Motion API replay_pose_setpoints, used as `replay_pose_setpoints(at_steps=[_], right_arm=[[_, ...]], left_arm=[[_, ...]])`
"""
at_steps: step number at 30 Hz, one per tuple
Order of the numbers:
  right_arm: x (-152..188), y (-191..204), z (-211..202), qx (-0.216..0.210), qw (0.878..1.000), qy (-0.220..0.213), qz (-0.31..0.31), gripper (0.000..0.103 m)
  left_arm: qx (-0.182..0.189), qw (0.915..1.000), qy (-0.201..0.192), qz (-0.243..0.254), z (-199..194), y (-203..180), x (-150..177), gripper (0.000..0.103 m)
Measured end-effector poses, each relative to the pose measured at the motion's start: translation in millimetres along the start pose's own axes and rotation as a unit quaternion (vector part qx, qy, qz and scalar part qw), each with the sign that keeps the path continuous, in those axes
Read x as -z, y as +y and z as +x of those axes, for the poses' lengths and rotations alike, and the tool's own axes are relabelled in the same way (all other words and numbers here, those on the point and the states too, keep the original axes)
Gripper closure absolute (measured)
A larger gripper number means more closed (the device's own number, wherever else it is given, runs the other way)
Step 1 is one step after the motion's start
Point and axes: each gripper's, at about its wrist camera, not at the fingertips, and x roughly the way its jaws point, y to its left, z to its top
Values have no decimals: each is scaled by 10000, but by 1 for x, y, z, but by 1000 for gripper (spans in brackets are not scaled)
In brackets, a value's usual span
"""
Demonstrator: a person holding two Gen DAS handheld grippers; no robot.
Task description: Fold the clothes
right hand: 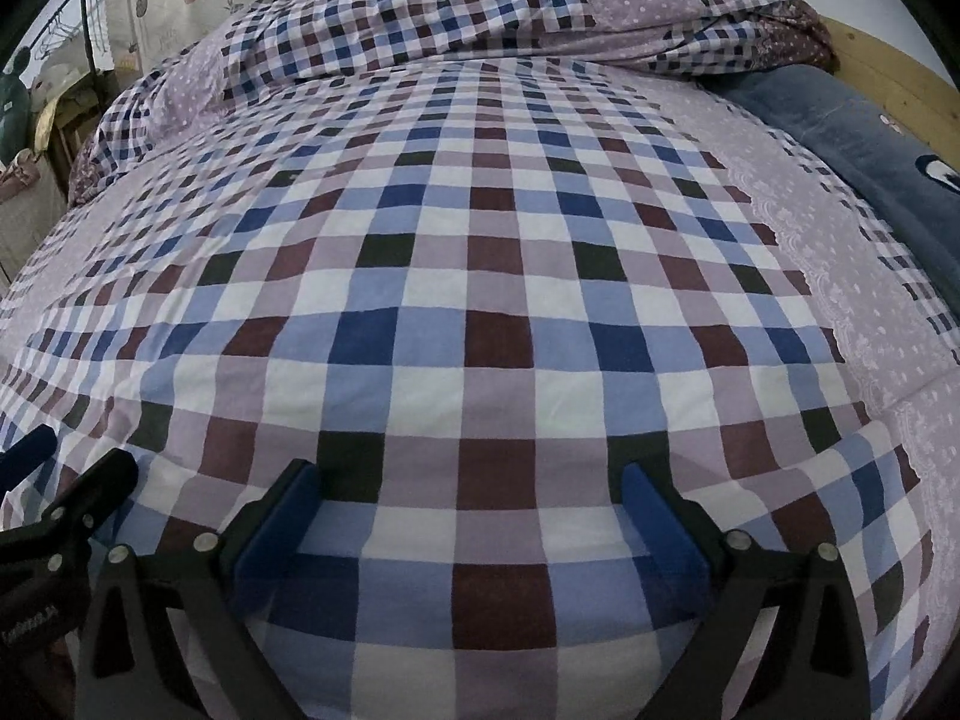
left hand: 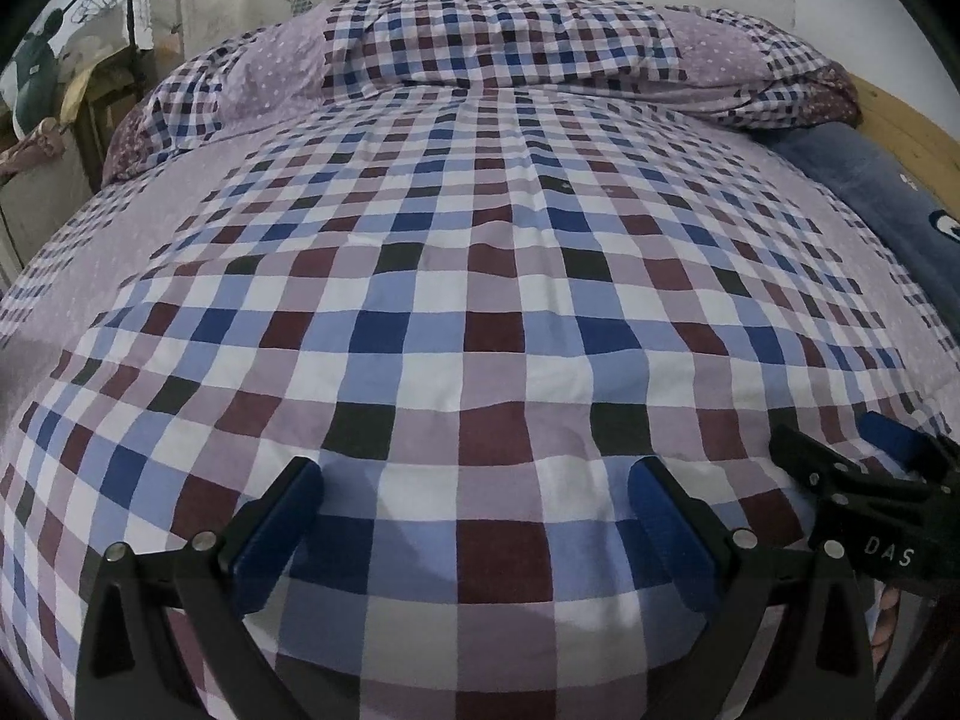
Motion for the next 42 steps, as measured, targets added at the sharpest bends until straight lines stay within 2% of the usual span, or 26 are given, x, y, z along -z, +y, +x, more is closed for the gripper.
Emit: replay_pose_setpoints(at_steps=[42], right_arm=[[2,3,-3,67,9999,-78,-43,0]], left_arm=[[-5,10000,-40,-58,0,1,1,0]])
